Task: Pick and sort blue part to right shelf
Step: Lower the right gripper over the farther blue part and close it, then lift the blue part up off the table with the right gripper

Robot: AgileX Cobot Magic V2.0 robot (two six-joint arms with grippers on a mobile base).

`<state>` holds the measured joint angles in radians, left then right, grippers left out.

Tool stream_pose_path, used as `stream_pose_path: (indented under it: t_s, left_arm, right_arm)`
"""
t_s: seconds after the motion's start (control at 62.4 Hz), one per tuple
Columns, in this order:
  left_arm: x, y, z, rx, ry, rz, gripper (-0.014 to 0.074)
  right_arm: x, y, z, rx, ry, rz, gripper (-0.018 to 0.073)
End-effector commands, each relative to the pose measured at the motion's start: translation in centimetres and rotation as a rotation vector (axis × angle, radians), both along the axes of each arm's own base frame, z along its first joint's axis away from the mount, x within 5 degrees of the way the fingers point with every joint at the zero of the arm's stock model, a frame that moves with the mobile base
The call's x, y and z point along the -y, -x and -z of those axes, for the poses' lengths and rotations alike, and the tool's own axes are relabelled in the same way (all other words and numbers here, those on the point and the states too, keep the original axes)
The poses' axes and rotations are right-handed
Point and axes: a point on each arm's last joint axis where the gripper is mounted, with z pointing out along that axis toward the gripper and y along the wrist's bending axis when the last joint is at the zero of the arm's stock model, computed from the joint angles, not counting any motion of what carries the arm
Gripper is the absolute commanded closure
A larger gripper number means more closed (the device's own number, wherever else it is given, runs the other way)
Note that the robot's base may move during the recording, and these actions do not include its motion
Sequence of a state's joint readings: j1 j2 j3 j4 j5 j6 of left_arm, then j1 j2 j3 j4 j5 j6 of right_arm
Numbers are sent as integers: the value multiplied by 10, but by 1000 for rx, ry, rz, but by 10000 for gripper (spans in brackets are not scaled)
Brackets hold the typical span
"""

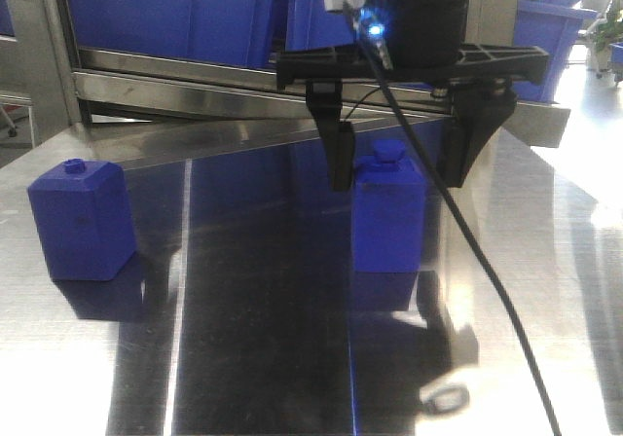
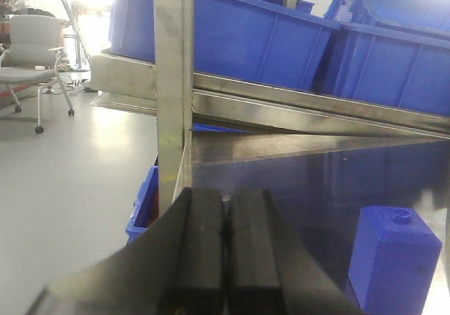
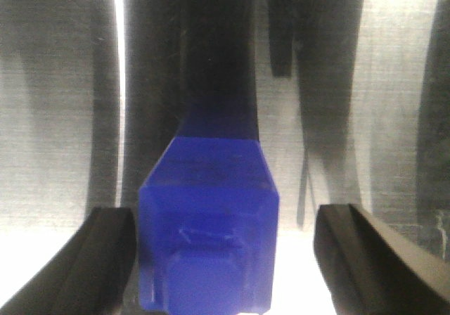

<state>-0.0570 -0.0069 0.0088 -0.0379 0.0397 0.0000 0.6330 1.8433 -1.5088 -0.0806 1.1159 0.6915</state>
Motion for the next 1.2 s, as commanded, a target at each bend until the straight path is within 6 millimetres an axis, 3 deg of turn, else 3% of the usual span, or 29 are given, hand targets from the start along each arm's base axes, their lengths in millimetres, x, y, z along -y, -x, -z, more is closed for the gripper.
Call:
stream_pose_path:
  t_s: [0.0, 0.24, 0.529, 0.801, 1.009, 1.186]
  left_arm:
    - [0, 1, -1, 76, 18, 3, 462]
    - [0, 1, -1, 76, 18, 3, 462]
    - [0, 1, -1, 76, 18, 3, 462]
    - [0, 1, -1, 76, 18, 3, 462]
    - [0, 1, -1, 76, 18, 3, 462]
    - [0, 1, -1, 76, 18, 3, 462]
  right_arm:
    - [0, -2, -22, 82, -37, -6, -37]
    - [-2, -4, -15, 71, -29, -7, -32]
    - [-3, -5, -15, 77, -33, -8, 118]
    - [-2, -3, -15, 68, -26, -7, 120]
    - [6, 5, -40, 132, -25, -89, 120]
    - [26, 17, -67, 233, -32, -223, 120]
